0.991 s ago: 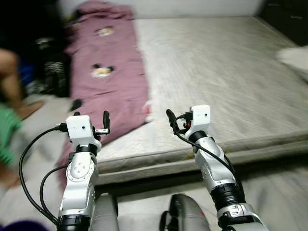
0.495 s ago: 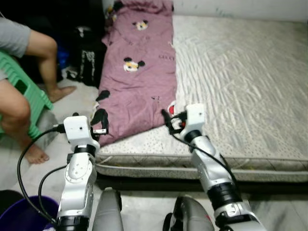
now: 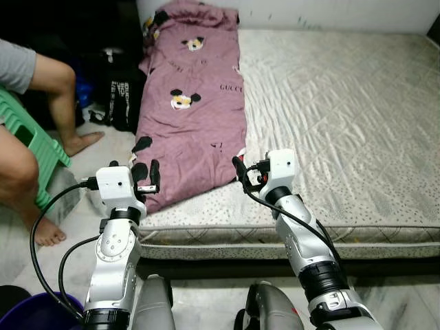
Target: Clean up the room
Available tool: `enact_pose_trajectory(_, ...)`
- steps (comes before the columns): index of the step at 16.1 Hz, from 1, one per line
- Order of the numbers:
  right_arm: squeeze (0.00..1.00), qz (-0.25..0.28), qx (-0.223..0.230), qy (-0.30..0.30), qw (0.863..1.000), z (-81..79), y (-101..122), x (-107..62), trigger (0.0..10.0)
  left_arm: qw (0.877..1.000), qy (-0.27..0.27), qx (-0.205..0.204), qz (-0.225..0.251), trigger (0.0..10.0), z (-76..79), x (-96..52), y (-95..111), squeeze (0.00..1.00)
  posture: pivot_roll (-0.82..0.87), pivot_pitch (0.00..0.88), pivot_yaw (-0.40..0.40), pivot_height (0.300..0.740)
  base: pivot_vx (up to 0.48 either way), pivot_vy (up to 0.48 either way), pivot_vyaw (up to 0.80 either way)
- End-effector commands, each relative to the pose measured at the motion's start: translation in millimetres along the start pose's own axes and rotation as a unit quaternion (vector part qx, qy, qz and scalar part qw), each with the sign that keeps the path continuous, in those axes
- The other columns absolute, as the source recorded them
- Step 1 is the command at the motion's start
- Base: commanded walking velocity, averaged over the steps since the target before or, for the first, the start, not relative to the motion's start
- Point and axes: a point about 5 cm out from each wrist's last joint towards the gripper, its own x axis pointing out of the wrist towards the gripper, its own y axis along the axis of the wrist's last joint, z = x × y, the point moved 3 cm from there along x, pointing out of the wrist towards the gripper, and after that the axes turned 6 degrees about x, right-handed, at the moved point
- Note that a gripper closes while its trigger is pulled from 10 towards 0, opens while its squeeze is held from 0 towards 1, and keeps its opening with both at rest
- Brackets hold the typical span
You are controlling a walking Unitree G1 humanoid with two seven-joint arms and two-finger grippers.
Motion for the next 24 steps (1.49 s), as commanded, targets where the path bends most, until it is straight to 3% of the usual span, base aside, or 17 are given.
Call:
enact_pose_trajectory(1,0.00,-0.005,0.001,-0.002,1.000,1.8,-0.6,0.3,10.0,1.000,-0.003,-0.002,0.007,10.0,0.0,-0.1,3.7,0.00,-0.03,0.094,-0.027,0.660,0.300,0.000,0.00)
enact_pose_trajectory(14,0.00,-0.005,0.002,-0.006,1.000,2.7,-0.7,0.4,10.0,1.000,-0.015,-0.007,0.010,10.0,3.4,0.0,4.0,0.00,-0.03,0.094,-0.024,0.660,0.335,0.000,0.00)
enact_pose_trajectory(24,0.00,-0.013,0.013,-0.014,1.000,6.1,-3.9,0.4,10.0,1.000,-0.021,-0.023,-0.006,10.0,7.7,0.1,-1.0,0.00,-0.03,0.086,-0.026,0.660,0.000,0.000,-0.17)
